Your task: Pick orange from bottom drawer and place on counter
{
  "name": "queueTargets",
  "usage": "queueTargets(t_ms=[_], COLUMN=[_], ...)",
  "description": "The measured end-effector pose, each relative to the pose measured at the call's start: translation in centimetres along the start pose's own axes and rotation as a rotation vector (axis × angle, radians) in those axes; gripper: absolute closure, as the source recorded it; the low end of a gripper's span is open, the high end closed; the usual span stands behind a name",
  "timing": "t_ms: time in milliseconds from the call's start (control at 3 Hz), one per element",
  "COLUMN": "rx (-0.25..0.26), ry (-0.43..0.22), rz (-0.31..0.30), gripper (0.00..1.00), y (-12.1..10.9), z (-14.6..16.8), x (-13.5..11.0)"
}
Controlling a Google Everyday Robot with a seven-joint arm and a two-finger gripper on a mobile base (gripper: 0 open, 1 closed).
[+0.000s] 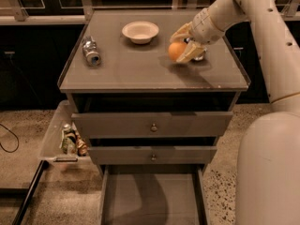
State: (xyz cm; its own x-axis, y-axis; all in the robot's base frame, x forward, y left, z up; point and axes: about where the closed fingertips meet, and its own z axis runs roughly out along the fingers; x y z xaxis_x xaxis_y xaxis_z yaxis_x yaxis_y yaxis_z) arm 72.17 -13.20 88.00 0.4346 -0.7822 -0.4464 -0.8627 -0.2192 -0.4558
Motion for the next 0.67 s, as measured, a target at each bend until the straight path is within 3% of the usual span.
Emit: queueTargets(t_ms=[667], rx=[-0.002], ry=[0.015], rz=[0.024], gripper=[1.0], y=[0.28], z=[0.29], x=[1.92])
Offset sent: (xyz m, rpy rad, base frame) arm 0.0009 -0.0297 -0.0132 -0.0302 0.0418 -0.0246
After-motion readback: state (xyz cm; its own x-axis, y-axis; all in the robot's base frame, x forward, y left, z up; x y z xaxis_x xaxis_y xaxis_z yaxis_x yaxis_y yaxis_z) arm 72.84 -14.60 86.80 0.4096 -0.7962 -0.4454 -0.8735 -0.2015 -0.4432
